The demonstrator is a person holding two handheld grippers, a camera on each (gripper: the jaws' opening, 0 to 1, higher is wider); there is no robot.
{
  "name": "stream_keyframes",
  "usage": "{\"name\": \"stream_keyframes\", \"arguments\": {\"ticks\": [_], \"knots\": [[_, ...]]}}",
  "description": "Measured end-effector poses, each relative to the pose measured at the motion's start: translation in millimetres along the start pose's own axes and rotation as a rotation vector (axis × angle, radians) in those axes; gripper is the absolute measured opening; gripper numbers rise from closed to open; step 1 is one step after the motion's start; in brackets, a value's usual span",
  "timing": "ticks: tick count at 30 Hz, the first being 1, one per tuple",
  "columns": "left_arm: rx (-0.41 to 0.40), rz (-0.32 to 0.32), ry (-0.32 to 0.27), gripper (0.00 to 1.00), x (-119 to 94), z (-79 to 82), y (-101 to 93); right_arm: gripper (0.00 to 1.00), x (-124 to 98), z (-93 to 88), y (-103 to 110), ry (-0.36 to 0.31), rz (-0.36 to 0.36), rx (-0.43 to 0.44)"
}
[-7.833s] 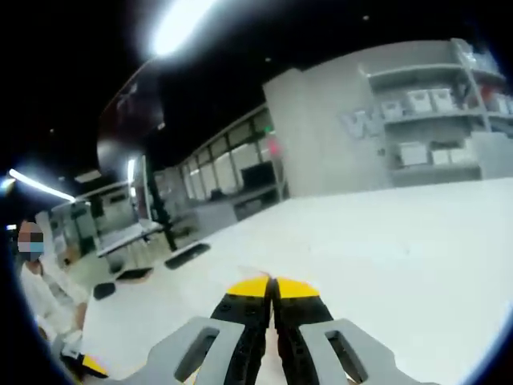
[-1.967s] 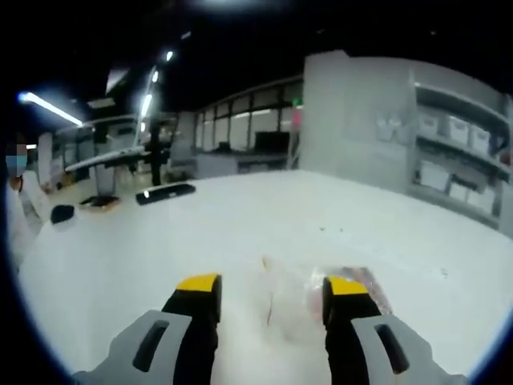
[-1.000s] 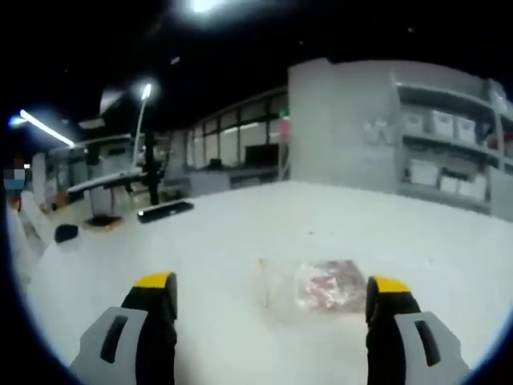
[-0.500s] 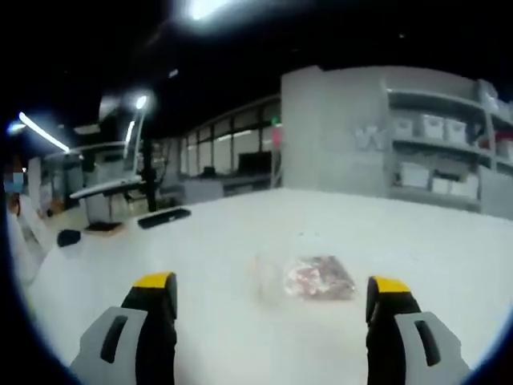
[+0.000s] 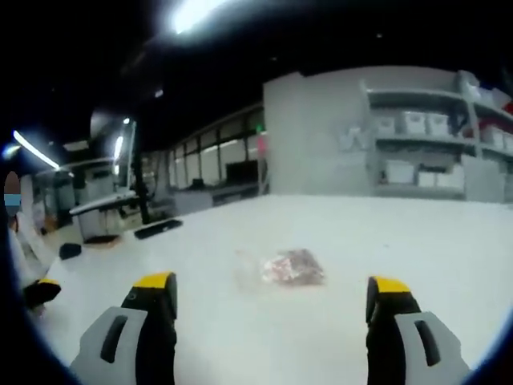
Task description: Open the resealable bag by pulling the two sides of the seal apart until the entire bag opening is separated and visibly accessible.
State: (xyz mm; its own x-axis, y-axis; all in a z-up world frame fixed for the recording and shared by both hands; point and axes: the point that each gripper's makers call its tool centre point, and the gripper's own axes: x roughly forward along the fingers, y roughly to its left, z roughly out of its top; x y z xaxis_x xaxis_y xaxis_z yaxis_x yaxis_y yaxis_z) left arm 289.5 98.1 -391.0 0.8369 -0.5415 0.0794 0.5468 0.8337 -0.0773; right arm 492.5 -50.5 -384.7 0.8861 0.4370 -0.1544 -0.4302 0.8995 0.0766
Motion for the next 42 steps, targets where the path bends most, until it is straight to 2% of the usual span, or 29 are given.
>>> {"name": "stream_keyframes", "arguments": {"ticks": [5,17,25,35,42], "knots": [[-0.005,0.028,-0.011,0.95,0,1.9,5.1,1.0,-6,0.2,-2,-0.007,-0.005,0.008],[-0.024,0.061,-0.005,0.99,0,1.1,12.2,1.0,-24,2.4,-6,-0.027,-0.003,0.018],[-0.032,0.064,-0.012,0.99,-1,2.3,12.8,1.0,-44,4.6,-9,-0.047,-0.004,0.018],[-0.044,0.073,-0.02,1.0,-2,3.9,15.3,1.0,-85,5.2,-18,-0.086,-0.029,0.028],[-0.045,0.075,-0.023,1.0,-2,4.4,15.7,1.0,-100,7.4,-21,-0.105,-0.041,0.037]]}}
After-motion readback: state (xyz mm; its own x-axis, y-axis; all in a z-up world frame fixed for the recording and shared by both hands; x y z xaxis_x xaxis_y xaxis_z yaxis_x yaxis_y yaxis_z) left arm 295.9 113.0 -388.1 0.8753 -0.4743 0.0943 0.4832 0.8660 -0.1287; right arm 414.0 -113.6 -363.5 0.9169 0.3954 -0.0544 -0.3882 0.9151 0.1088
